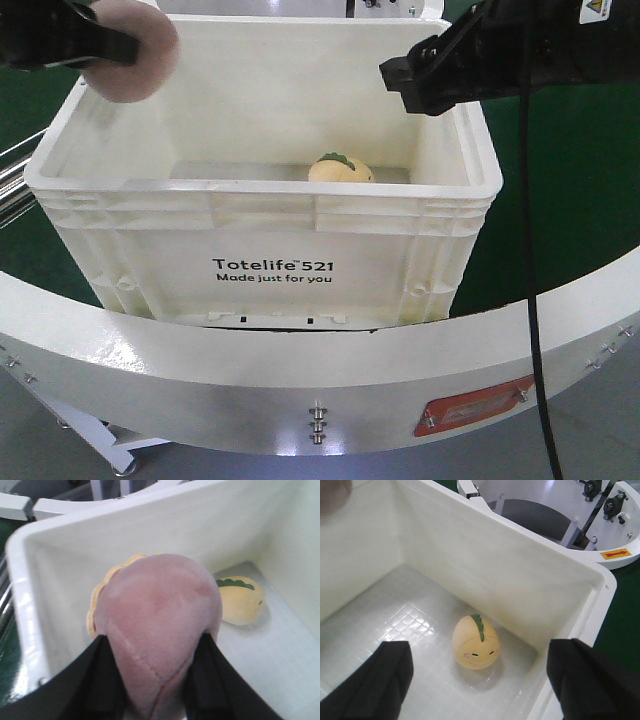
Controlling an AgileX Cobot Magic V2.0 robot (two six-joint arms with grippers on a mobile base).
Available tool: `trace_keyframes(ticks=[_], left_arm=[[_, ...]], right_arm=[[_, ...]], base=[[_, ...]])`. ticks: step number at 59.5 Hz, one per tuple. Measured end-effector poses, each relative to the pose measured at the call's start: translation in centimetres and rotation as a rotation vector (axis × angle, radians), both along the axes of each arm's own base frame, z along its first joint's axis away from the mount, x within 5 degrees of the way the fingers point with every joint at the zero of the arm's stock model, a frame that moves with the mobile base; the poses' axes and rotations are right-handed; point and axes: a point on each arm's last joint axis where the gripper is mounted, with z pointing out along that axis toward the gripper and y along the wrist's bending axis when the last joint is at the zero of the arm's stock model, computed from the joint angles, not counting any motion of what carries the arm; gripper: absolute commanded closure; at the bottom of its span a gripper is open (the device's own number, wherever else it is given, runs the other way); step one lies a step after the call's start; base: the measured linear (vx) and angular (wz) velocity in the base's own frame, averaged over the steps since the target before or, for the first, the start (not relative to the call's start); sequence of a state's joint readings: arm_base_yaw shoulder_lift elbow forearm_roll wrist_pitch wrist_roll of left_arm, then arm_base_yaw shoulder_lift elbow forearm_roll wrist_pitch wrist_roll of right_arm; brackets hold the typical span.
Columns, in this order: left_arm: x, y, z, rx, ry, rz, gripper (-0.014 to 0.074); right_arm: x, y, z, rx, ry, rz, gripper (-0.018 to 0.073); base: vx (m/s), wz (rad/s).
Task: Place moving items into box and shelve
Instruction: 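Drop the pink ball into the tote with the left gripper, then lower both grippers onto the tote's side rims and grip them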
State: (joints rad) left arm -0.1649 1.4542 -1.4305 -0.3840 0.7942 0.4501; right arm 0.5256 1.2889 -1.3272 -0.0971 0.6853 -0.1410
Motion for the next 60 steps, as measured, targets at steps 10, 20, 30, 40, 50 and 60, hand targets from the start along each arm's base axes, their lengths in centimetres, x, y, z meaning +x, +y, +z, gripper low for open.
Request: trace_keyframes(ticks=[10,20,30,40,50,60], left_arm=[[1.5,-2.5,-2.4,0.017,0.048,-0.067,-0.0023],[1.5,-2.9,-2.2,0.027,0.04,-0.077,-0.0097],[1.3,-2.2,0.4,0.073,0.058,-0.001,-0.0082],[1.4,-0.7,2.3,0.153,0.119,0.156,-0.0066],[3.1,0.2,1.7,0.24,0.21,0.299,-0.0061],[4.5,1.2,0.6,0.264,0.286,0.386,-0.0049]], right_arm=[[0.0,0.0,0.0,-0.002,0.003,0.0,-0.0029],[-0.1,-0.2,-0.3,-0.013,0.034,-0.012,-0.0029],[0.9,-2.0,-0.2,0.034,0.08,-0.158,-0.0029],[2.6,-3.3,0.4,0.037,0.172,-0.291,-0.0029],[4.8,-2.6,0.2,0.006,0.3,-0.356,-0.0029],[7.3,-1.8,-1.2,-0.032,0.402,-0.424,-0.0029]], base=[[0.0,0.0],[0.0,0.0],[0.0,0.0],[0.0,0.0],[0.0,0.0],[0.0,0.0]])
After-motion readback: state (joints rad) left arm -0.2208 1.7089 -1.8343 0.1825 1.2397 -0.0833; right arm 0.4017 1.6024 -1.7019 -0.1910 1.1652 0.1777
